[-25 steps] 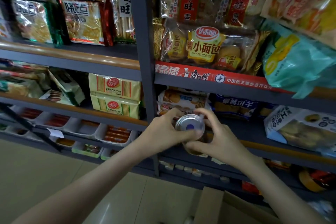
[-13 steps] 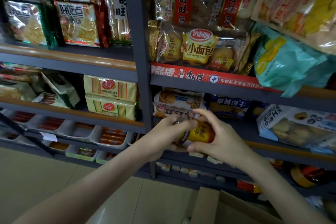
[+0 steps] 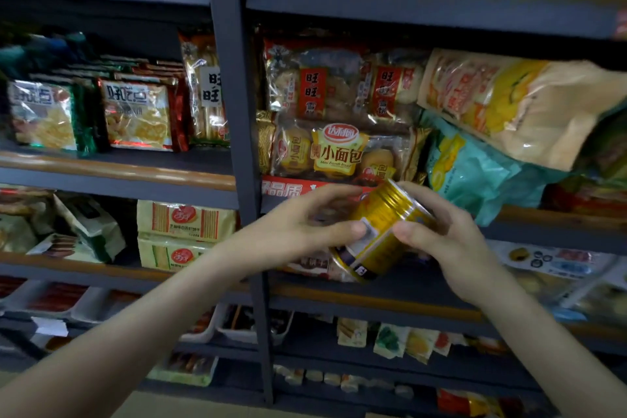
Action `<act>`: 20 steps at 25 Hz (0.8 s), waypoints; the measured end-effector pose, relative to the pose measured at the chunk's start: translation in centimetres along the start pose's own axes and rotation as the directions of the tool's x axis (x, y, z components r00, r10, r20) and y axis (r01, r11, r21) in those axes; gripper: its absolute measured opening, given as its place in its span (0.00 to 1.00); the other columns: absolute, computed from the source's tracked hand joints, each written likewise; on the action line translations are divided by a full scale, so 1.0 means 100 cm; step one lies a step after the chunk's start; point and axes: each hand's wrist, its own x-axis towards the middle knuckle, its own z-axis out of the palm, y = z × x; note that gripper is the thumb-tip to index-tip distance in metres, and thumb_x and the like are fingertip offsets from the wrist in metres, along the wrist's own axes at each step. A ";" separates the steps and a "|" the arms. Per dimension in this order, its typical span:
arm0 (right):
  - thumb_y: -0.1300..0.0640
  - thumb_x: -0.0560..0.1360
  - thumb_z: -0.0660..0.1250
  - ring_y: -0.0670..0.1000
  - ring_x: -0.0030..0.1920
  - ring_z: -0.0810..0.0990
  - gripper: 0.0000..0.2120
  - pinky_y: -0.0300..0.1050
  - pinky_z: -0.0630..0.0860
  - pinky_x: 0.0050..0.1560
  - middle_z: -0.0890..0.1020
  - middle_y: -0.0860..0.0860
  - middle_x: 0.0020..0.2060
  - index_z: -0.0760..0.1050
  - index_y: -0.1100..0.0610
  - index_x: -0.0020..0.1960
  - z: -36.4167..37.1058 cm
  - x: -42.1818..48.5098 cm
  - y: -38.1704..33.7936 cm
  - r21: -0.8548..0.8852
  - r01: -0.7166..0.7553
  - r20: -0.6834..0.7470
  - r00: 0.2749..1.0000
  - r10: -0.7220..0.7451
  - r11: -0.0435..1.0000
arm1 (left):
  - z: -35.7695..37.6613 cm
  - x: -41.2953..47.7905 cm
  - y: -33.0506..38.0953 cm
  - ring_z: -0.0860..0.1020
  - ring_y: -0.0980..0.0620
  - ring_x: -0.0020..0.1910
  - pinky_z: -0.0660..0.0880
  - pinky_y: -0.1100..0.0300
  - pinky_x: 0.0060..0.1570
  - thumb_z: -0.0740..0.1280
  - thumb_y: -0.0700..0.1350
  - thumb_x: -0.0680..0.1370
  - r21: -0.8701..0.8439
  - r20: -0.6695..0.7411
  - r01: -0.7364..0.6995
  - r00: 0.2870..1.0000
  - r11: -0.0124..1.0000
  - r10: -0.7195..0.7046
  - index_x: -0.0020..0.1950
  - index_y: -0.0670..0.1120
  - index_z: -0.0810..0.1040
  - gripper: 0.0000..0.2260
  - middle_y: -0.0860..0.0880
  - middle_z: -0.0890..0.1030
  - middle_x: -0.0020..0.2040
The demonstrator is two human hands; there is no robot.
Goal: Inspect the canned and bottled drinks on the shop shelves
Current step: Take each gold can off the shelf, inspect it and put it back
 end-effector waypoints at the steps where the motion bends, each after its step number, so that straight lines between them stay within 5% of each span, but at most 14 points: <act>1: 0.44 0.60 0.74 0.42 0.49 0.82 0.19 0.35 0.77 0.44 0.84 0.41 0.48 0.80 0.40 0.51 -0.004 0.005 -0.010 -0.025 0.015 -0.002 1.000 -0.015 1.000 | -0.002 0.003 0.014 0.77 0.63 0.59 0.76 0.58 0.60 0.69 0.66 0.66 0.169 -0.007 -0.076 0.997 0.983 0.079 0.70 0.57 0.69 0.34 0.59 0.79 0.61; 3: 0.44 0.61 0.74 0.42 0.48 0.82 0.15 0.36 0.77 0.44 0.84 0.40 0.46 0.81 0.37 0.47 -0.014 0.018 -0.031 -0.078 0.031 0.007 0.999 -0.031 0.996 | -0.003 0.013 0.038 0.78 0.62 0.57 0.76 0.58 0.59 0.72 0.65 0.65 0.310 -0.042 -0.157 0.983 0.937 0.179 0.68 0.54 0.72 0.35 0.57 0.81 0.58; 8: 0.34 0.61 0.75 0.46 0.64 0.75 0.35 0.47 0.75 0.61 0.77 0.42 0.64 0.73 0.40 0.65 -0.054 0.045 -0.078 -0.153 0.089 0.185 0.981 -0.060 0.984 | -0.022 0.045 0.075 0.81 0.50 0.58 0.76 0.54 0.60 0.74 0.45 0.73 -0.071 0.131 -0.212 0.967 0.975 0.220 0.63 0.48 0.77 0.19 0.48 0.83 0.58; 12: 0.42 0.65 0.76 0.53 0.68 0.73 0.38 0.52 0.74 0.63 0.72 0.48 0.70 0.68 0.45 0.72 -0.082 0.058 -0.123 -0.155 0.144 0.351 0.933 -0.082 0.977 | -0.030 0.066 0.106 0.81 0.43 0.56 0.77 0.50 0.58 0.76 0.46 0.67 -0.229 0.159 -0.313 0.922 0.922 0.353 0.64 0.44 0.76 0.27 0.40 0.82 0.57; 16: 0.45 0.63 0.77 0.53 0.62 0.78 0.36 0.45 0.78 0.54 0.79 0.51 0.62 0.72 0.50 0.68 -0.098 0.074 -0.166 -0.215 0.261 0.266 0.943 -0.201 0.941 | -0.038 0.078 0.144 0.83 0.47 0.46 0.81 0.55 0.47 0.81 0.50 0.62 -0.393 0.112 -0.324 0.912 0.861 0.394 0.65 0.42 0.67 0.38 0.43 0.84 0.49; 18: 0.48 0.59 0.80 0.51 0.57 0.81 0.34 0.42 0.79 0.49 0.82 0.50 0.56 0.77 0.49 0.63 -0.108 0.084 -0.183 -0.246 0.301 0.153 0.951 -0.270 0.921 | -0.043 0.081 0.168 0.83 0.51 0.45 0.80 0.59 0.44 0.75 0.46 0.71 -0.261 0.002 -0.421 0.900 0.869 0.436 0.62 0.44 0.66 0.26 0.47 0.84 0.47; 20: 0.53 0.59 0.79 0.49 0.53 0.83 0.27 0.41 0.79 0.46 0.84 0.49 0.51 0.79 0.49 0.58 -0.122 0.097 -0.199 -0.269 0.314 0.009 0.946 -0.324 0.910 | -0.052 0.084 0.188 0.81 0.59 0.50 0.79 0.62 0.51 0.67 0.49 0.75 0.195 -0.188 -0.556 0.787 0.808 0.587 0.60 0.46 0.72 0.15 0.52 0.83 0.51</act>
